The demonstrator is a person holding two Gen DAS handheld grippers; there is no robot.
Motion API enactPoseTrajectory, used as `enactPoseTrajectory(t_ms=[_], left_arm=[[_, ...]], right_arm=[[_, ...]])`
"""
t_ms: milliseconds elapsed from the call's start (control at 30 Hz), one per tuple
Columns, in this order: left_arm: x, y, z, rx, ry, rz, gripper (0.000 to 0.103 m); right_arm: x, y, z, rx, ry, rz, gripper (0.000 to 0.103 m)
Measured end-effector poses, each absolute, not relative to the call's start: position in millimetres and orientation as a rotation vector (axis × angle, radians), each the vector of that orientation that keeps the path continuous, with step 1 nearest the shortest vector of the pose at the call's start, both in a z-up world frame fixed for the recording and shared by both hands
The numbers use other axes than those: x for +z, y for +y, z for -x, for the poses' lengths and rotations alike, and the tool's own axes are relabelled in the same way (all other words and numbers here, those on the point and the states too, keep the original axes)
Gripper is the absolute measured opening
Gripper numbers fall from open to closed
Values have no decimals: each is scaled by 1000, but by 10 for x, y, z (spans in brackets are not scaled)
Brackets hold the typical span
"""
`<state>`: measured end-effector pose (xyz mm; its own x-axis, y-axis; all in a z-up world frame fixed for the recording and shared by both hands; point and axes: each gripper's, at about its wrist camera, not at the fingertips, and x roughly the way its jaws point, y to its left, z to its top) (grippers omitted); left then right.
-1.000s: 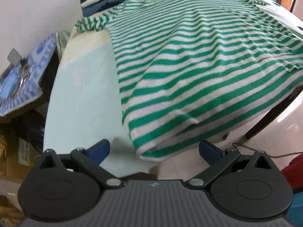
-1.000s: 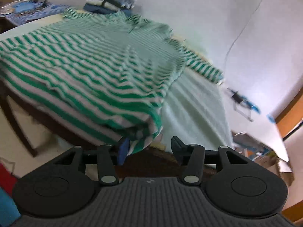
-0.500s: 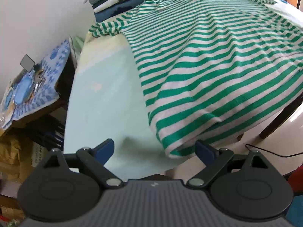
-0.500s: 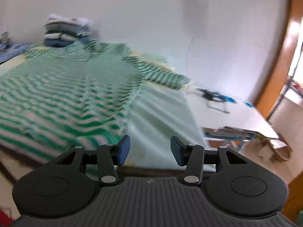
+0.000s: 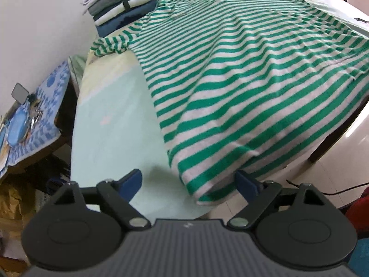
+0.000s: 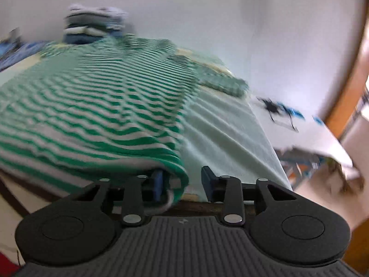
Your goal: Fold clothes
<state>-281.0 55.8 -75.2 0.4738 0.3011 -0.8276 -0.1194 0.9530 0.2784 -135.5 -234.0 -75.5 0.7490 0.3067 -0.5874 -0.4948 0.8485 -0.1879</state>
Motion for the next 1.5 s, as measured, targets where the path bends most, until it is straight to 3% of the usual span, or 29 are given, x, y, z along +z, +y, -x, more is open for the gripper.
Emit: enactPoseTrajectory(t_ms=[67, 333, 400, 567, 700, 867, 900, 933, 967, 1000, 1067, 1500], left_arm=[[-745, 555, 2808, 243, 1045, -187, 86], [-699, 520, 2867, 205, 1051, -209, 32], [-708, 492, 2884, 204, 1046, -246, 23], [-730, 421, 2927, 201, 1031, -340, 24], [-747, 364, 2961, 198, 1018, -415, 47], [-792, 252, 2998, 197, 986, -551, 53], [-808, 235, 2995, 201, 981, -583, 46], [-823, 226, 2989, 202, 983, -605, 31], [-831, 229, 2983, 197, 990, -607, 22], [-832, 237, 2979, 190, 999, -599, 15], [-832, 227, 3001, 181, 998, -609, 8], [-505, 42, 3259, 60, 1002, -659, 3]], right_arm=[[-771, -2365, 1345, 458, 604, 304, 13], [-715, -2431, 1448, 487, 604, 267, 10], [-723, -2452, 1445, 484, 617, 264, 10], [-714, -2426, 1453, 482, 603, 255, 11], [-775, -2381, 1433, 478, 588, 293, 14], [-855, -2315, 1455, 456, 539, 379, 37], [-868, -2313, 1447, 455, 527, 398, 37], [-874, -2306, 1447, 462, 522, 401, 35], [-880, -2299, 1447, 469, 517, 404, 24], [-873, -2304, 1434, 476, 523, 393, 14], [-840, -2316, 1428, 493, 532, 378, 9], [-259, -2737, 1480, 714, 590, 401, 7]])
